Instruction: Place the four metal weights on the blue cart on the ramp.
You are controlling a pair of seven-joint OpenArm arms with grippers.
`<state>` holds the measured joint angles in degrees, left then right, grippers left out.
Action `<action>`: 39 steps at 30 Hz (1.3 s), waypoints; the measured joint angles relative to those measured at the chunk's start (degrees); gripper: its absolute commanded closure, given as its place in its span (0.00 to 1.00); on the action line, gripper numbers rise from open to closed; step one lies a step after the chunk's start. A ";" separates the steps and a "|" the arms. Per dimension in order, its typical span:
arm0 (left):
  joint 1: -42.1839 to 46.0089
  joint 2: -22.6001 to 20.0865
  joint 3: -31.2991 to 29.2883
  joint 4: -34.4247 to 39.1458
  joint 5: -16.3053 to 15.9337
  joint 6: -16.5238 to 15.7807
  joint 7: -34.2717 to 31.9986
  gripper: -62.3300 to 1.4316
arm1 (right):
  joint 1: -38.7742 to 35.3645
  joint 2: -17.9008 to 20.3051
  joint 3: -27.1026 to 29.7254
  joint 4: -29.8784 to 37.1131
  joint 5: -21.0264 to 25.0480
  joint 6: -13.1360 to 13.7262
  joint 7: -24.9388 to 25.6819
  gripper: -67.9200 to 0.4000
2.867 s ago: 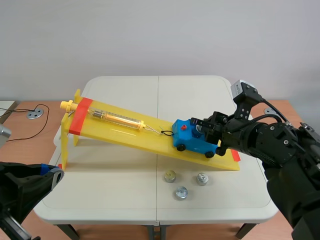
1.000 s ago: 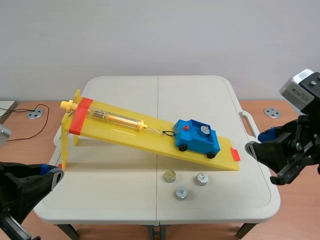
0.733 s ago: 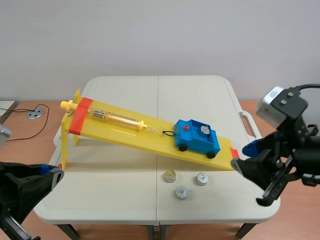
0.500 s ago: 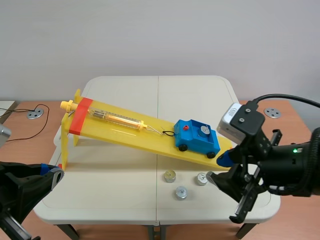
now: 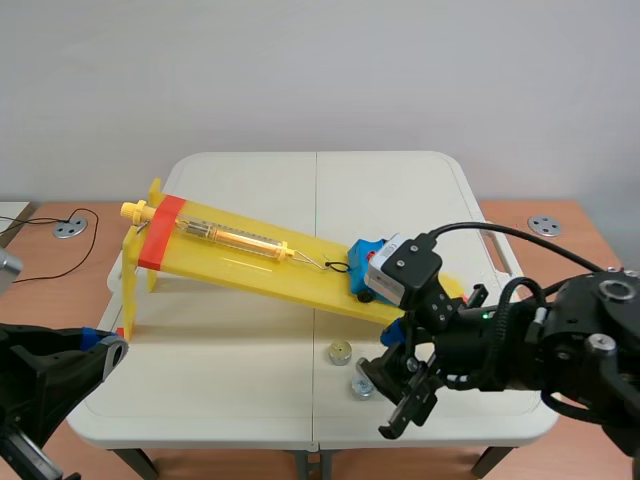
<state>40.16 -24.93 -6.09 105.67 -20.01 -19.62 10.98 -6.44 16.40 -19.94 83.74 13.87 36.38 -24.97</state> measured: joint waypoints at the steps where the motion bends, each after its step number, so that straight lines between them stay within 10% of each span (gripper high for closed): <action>1: 0.00 0.00 0.00 0.00 0.00 0.00 0.00 0.93 | 0.46 -0.48 -0.31 -1.11 -0.66 -0.22 0.33 0.59; 39: 0.00 0.00 0.00 0.00 0.00 0.00 0.20 0.93 | 2.93 -1.79 -8.15 -10.91 -8.50 -5.73 8.66 0.62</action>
<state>40.16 -24.93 -6.09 105.67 -20.01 -19.62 11.18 -3.51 14.61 -28.10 72.84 5.37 30.65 -16.32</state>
